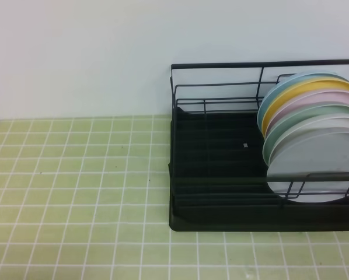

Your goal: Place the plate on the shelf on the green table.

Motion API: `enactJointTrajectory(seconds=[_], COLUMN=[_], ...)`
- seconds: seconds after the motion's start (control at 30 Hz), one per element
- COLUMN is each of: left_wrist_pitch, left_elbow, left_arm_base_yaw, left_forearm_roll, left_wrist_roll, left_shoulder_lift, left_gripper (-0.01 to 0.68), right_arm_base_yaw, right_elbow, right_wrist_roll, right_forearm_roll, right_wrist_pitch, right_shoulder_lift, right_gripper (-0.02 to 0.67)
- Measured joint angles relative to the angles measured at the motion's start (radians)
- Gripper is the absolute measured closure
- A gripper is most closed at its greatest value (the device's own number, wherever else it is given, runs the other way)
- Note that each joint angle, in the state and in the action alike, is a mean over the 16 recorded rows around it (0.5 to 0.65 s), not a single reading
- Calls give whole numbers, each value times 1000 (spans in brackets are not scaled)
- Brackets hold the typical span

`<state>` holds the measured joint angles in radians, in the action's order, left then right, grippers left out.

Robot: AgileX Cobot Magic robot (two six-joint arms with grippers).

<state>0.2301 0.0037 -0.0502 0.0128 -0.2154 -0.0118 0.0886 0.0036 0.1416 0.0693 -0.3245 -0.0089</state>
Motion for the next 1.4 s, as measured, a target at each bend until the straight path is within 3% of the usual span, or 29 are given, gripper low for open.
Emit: enactJointTrajectory(seconds=[0.53,1.4], left_wrist_pitch=[98,98], left_elbow=[0,0], left_arm_base_yaw=[0,0], left_forearm_roll=[-13,-13], left_wrist_roll=[114,118], left_shoulder_lift=[0,1], left_gripper=[675,675], right_arm_base_yaw=[0,0], right_elbow=[0,-2], right_wrist_roll=[0,0], right_forearm_roll=[0,0], right_wrist_pitch=[-1,0], right_shoulder_lift=[1,1], right_gripper=[652,652])
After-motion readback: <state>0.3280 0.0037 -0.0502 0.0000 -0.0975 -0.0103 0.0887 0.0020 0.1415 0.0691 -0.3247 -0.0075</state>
